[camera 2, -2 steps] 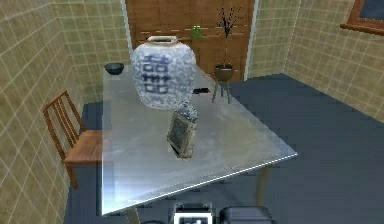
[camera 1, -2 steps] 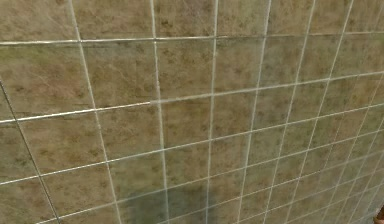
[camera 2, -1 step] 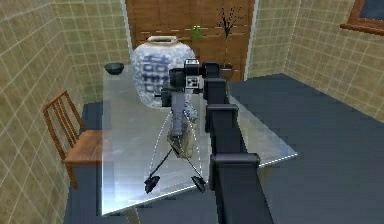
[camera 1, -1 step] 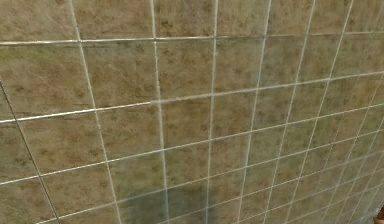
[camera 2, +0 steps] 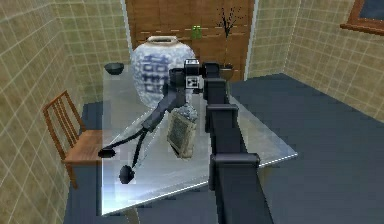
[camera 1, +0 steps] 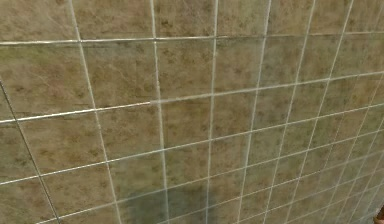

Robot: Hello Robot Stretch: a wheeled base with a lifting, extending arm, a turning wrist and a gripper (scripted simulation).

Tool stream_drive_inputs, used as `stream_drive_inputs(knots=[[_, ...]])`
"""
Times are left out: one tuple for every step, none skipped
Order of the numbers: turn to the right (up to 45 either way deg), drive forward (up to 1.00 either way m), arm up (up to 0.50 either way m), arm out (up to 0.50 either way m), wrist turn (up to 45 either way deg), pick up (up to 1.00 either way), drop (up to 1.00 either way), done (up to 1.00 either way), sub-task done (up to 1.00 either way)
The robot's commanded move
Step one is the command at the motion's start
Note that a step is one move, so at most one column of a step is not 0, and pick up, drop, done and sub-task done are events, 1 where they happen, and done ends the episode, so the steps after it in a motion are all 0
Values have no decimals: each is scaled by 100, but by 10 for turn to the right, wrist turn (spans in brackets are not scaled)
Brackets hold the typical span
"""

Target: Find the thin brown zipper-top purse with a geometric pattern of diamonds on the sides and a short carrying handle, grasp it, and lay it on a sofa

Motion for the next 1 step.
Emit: stream_drive_inputs(knots=[[0, 0, 0, 0, 450, 0, 0, 0, 0]])
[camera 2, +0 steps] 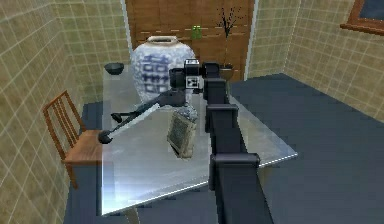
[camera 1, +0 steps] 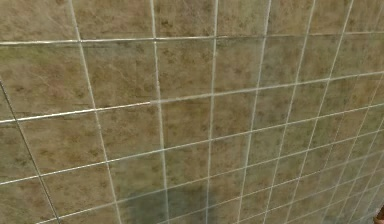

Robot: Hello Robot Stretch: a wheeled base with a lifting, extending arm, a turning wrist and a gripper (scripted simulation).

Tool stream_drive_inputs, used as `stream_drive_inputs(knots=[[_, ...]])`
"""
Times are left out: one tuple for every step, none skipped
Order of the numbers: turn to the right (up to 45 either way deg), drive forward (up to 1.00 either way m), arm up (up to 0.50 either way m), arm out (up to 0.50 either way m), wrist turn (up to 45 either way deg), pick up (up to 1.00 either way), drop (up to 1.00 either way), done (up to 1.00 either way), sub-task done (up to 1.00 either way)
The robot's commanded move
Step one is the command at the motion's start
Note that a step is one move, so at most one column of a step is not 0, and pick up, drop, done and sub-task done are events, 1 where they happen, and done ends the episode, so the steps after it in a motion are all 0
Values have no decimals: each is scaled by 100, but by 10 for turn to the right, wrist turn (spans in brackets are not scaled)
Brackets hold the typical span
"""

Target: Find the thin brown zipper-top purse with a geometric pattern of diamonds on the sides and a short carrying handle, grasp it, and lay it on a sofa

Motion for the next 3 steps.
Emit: stream_drive_inputs(knots=[[0, 0, 0, 0, 450, 0, 0, 0, 0], [0, 0, 0, 0, 450, 0, 0, 0, 0], [0, 0, -30, 0, 0, 0, 0, 0, 0]])
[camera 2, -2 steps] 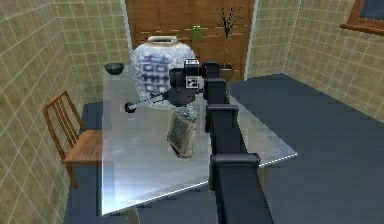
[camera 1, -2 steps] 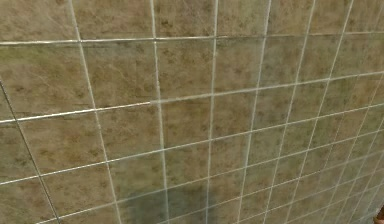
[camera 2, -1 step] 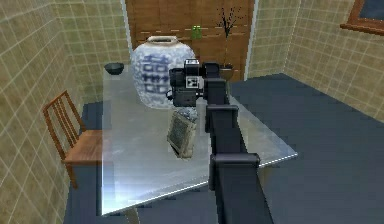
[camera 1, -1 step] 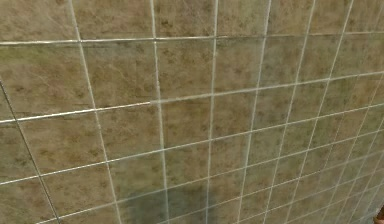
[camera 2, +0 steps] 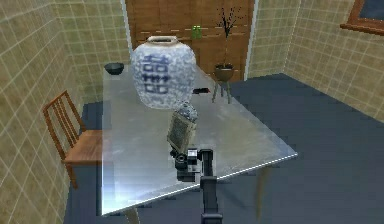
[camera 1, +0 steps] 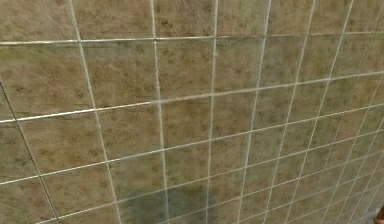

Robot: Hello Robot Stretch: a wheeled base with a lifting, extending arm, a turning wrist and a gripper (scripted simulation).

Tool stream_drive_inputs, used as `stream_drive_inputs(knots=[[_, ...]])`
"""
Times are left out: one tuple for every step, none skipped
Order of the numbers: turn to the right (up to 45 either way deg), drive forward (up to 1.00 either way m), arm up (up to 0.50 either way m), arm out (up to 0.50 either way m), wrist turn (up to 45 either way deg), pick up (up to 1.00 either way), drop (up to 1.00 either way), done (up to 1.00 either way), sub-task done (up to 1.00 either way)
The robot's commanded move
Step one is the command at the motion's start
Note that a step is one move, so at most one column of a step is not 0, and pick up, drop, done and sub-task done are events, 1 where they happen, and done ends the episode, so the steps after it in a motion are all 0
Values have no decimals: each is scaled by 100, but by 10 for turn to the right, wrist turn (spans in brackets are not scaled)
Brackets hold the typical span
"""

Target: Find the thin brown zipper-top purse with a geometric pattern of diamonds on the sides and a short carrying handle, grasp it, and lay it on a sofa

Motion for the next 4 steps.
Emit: stream_drive_inputs(knots=[[0, 0, 0, 0, 0, 100, 0, 0, 0], [0, 0, 10, 0, 0, 0, 0, 0, 0], [0, 0, 24, 0, 0, 0, 0, 0, 0], [0, 0, 0, 0, -450, 0, 0, 0, 0]])
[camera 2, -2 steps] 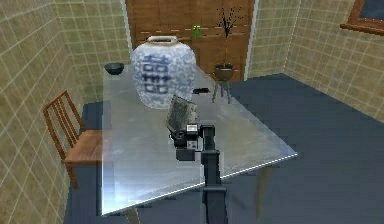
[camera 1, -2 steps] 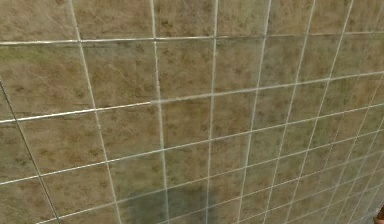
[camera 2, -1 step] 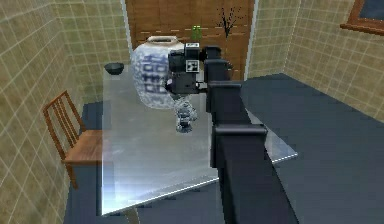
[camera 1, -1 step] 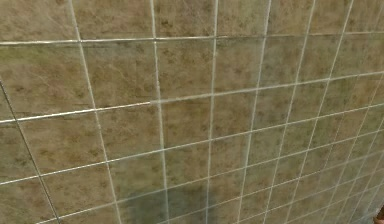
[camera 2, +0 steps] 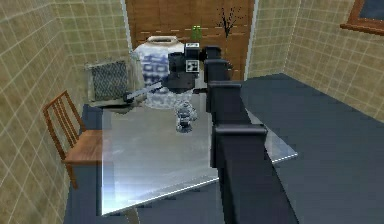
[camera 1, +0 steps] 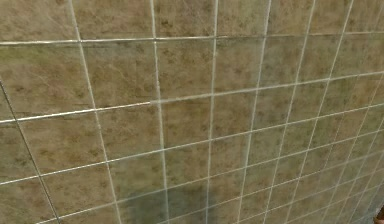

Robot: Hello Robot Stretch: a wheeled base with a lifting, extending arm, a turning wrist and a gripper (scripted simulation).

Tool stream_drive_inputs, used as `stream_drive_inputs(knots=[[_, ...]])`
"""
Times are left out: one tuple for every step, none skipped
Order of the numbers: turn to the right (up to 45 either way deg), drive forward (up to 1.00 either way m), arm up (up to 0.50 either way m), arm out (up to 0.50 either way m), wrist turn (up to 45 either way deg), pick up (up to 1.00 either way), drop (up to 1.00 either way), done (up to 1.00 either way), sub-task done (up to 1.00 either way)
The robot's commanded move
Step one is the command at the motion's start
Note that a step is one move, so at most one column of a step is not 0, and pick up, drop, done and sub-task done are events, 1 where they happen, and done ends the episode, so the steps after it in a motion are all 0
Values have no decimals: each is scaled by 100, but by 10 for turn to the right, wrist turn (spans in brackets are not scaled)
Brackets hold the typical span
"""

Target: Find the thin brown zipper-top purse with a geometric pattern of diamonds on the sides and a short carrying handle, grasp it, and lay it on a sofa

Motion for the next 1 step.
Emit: stream_drive_inputs(knots=[[0, 0, 0, 0, -450, 0, 0, 0, 0]])
